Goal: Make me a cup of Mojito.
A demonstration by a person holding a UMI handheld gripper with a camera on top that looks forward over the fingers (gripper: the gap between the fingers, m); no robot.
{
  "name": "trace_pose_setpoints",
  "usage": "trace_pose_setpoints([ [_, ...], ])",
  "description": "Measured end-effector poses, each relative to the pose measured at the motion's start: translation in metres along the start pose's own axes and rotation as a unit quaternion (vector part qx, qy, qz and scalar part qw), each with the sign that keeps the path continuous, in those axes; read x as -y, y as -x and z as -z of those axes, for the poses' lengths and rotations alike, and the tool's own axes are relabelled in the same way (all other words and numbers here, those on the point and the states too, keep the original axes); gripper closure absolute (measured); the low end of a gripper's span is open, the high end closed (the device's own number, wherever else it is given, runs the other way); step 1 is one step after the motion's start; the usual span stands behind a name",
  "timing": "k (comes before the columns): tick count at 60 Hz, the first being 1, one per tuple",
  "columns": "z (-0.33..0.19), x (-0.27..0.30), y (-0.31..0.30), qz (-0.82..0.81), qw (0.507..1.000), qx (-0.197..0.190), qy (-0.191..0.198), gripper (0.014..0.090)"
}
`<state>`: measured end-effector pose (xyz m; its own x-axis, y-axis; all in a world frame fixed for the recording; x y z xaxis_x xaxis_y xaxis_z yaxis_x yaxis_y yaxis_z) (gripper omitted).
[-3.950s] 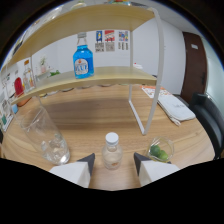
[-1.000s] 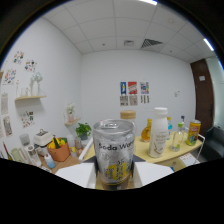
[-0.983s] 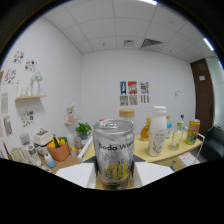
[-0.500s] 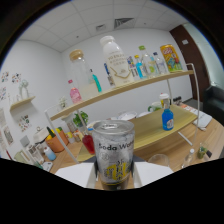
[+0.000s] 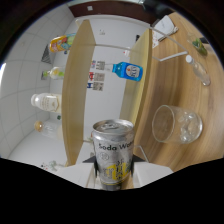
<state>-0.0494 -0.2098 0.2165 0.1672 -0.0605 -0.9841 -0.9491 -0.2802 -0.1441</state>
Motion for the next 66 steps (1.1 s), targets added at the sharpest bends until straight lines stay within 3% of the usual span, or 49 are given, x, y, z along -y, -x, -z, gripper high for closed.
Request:
trace_pose_setpoints([
  [11, -0.001, 0.015, 0.017, -0.189, 0.980, 0.064, -0.010, 0.0537],
  [22, 0.003, 0.035, 0.030, -0.374, 0.918, 0.132, -0.023, 0.0537],
  [30, 0.006, 0.045, 0.031, -0.424, 0.892, 0.152, -0.036, 0.0532],
  [40, 0.005, 0.040, 0.031, -0.338, 0.933, 0.117, -0.034, 0.0536],
  [52, 0.004, 0.031, 0.040, -0.013, 0.998, 0.044, -0.038, 0.0532],
  [58, 0.003, 0.024, 0.046, 0.194, 0.980, 0.008, -0.046, 0.0532],
  [66, -0.003, 0.014, 0.044, 0.410, 0.910, -0.030, -0.059, 0.0532],
])
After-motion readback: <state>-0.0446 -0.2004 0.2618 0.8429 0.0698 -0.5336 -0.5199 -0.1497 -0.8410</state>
